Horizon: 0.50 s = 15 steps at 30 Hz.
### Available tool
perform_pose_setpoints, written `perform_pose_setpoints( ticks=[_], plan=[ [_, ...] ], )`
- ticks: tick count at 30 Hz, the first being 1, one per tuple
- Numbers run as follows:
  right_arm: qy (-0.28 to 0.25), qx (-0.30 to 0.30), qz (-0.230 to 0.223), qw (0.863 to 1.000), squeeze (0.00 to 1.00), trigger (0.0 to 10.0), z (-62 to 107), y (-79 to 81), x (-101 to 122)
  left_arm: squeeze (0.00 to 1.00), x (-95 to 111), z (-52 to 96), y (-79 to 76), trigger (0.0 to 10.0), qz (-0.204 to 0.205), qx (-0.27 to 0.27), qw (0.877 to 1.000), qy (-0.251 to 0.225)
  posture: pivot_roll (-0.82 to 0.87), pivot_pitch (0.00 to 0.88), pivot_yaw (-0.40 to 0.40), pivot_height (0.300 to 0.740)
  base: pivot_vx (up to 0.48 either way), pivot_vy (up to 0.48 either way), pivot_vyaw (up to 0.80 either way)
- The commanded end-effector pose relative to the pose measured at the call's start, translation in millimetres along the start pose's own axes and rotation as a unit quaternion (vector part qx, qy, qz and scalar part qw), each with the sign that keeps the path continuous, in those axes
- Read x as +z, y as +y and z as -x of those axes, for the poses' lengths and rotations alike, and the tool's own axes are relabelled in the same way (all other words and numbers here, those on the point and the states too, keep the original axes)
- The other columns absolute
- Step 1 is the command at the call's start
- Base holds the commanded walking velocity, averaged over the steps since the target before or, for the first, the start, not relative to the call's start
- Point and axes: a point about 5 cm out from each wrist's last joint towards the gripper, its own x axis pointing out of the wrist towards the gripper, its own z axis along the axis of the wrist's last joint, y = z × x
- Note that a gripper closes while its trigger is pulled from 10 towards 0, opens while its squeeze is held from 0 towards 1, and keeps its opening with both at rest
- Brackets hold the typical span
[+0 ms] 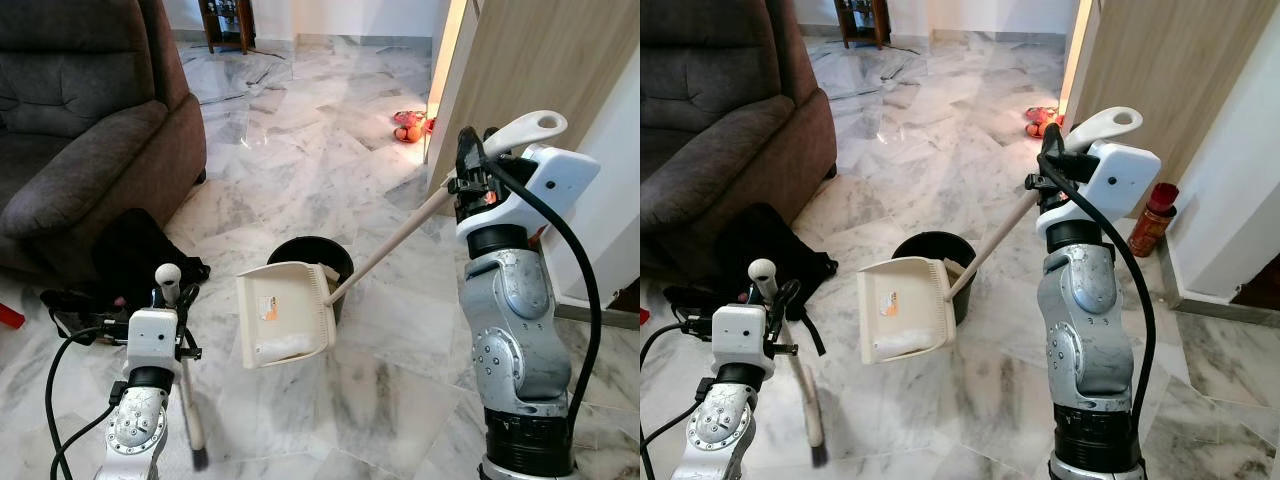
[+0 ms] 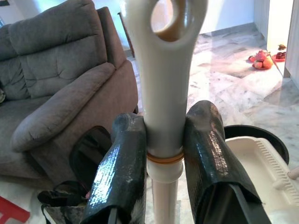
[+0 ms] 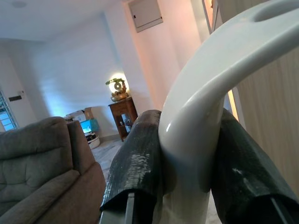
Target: Sweep floor
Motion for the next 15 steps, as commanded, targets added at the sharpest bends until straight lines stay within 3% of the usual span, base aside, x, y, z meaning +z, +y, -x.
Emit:
perform_pose_setpoints(
  ticks=[1,15],
  plan=[
    [-0.039,0.015,-0.016,0.999,0.00,10.0,-2.8,7.6,17.6,0.00,9.0,-2.2,3.5,10.0,-0.019,0.005,1.000,-0.020,0.07,0.037,0.042,0.740,0.000,0.000,0.00],
    [-0.039,0.019,-0.008,0.999,0.00,10.0,-3.6,7.4,17.9,0.00,8.2,-2.5,2.8,10.0,-0.020,0.011,1.000,-0.015,0.07,0.042,0.034,0.740,0.000,0.000,0.00]
  ],
)
